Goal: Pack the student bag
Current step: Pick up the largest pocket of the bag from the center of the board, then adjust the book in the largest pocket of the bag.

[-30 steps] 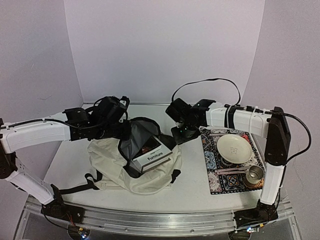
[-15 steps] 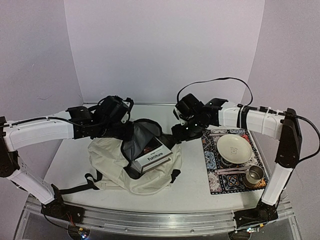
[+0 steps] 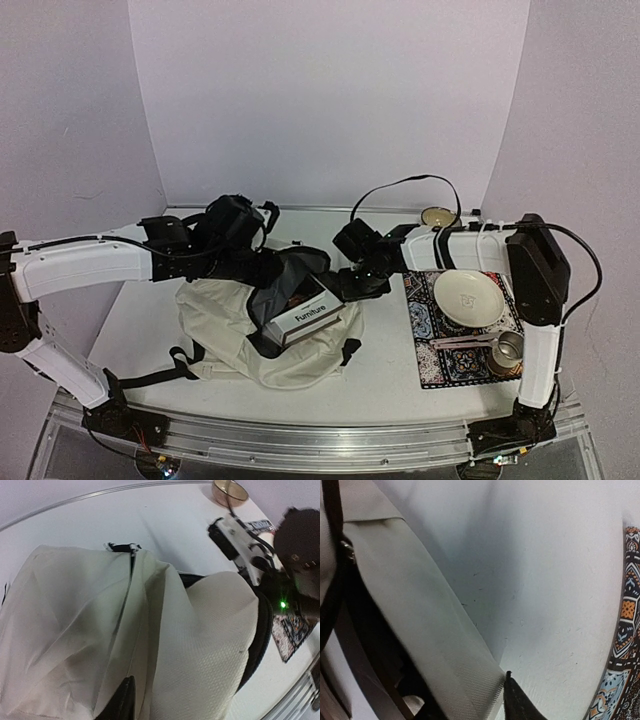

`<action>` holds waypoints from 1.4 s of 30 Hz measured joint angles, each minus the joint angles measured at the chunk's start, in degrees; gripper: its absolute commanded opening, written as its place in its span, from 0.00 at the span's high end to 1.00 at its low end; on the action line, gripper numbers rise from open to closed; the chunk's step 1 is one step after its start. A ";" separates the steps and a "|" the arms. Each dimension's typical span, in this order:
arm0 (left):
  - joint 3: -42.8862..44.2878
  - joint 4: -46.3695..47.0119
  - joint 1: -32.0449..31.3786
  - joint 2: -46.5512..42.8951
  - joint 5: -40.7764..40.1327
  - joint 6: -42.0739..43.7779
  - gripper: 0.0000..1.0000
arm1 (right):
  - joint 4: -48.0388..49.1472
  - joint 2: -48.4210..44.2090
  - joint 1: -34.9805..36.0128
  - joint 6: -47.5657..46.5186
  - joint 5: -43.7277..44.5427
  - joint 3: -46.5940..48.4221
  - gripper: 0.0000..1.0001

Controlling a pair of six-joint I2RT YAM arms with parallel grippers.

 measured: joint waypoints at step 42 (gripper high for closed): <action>8.25 -24.61 -8.21 17.21 -34.66 -12.03 0.03 | -0.24 -14.58 -0.13 1.52 -27.46 -3.02 0.95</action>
